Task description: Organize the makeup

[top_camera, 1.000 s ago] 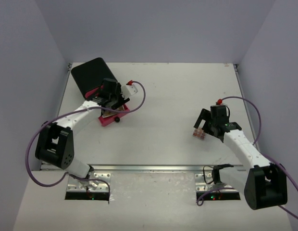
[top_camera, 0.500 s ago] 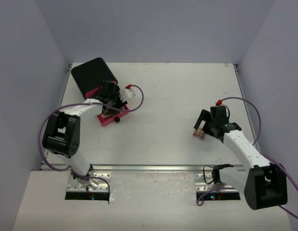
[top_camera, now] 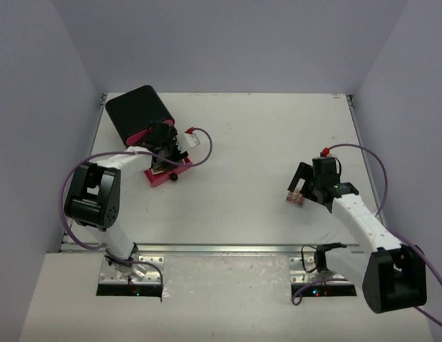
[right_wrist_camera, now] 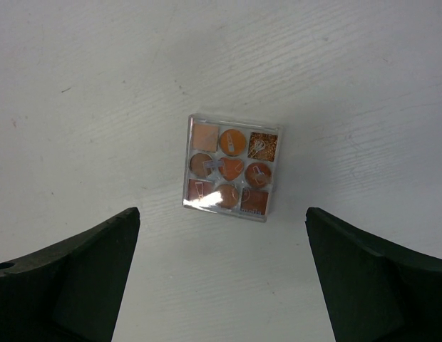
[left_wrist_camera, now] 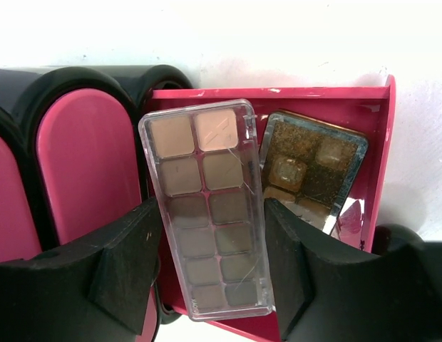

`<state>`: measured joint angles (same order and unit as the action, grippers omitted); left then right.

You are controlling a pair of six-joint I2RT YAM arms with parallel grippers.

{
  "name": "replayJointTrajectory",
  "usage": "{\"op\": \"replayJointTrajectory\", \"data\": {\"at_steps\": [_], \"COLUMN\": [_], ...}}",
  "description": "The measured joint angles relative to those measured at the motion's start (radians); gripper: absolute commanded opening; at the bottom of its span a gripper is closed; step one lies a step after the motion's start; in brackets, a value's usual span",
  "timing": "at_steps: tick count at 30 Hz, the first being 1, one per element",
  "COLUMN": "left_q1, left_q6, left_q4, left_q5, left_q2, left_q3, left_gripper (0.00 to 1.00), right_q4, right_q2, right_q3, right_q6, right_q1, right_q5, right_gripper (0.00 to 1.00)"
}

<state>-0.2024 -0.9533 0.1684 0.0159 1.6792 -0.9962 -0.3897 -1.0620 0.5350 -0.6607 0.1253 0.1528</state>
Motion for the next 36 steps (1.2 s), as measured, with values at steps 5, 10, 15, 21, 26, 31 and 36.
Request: {"op": "replayJointTrajectory", "data": {"at_steps": [5,10,15,21,26,31,36], "left_q1": [0.0,0.0,0.001,0.01,0.014,0.014,0.014], "left_q6": [-0.008,-0.01,-0.005,0.033,0.041,0.03,0.016], "left_q4": [-0.001,0.0,-0.004,-0.002,-0.01,0.001,0.013], "left_q5": [0.004,-0.008,-0.013,-0.016,-0.032,-0.034,-0.034], "left_q2": [0.004,0.004,0.004,-0.017,-0.028,-0.03,-0.03], "left_q3": [0.0,0.0,0.0,0.0,0.0,0.0,0.007], "left_gripper": [0.62,0.62,0.47,0.04,0.01,0.01,0.03], "right_q4": [0.0,0.0,0.0,0.0,0.0,0.0,0.0], "right_q2": [0.007,0.009,0.009,0.009,0.009,0.009,0.008], "right_q3": [0.0,0.0,0.0,-0.004,-0.004,-0.004,-0.007], "right_q6": [0.006,0.009,0.012,0.014,0.015,0.013,0.01], "right_q1": [0.0,0.0,0.0,0.0,0.0,0.0,0.0], "right_q5": [0.0,0.0,0.0,0.0,0.0,0.0,0.002], "right_gripper": [0.99,0.99,0.99,0.99,0.99,0.99,0.99]}}
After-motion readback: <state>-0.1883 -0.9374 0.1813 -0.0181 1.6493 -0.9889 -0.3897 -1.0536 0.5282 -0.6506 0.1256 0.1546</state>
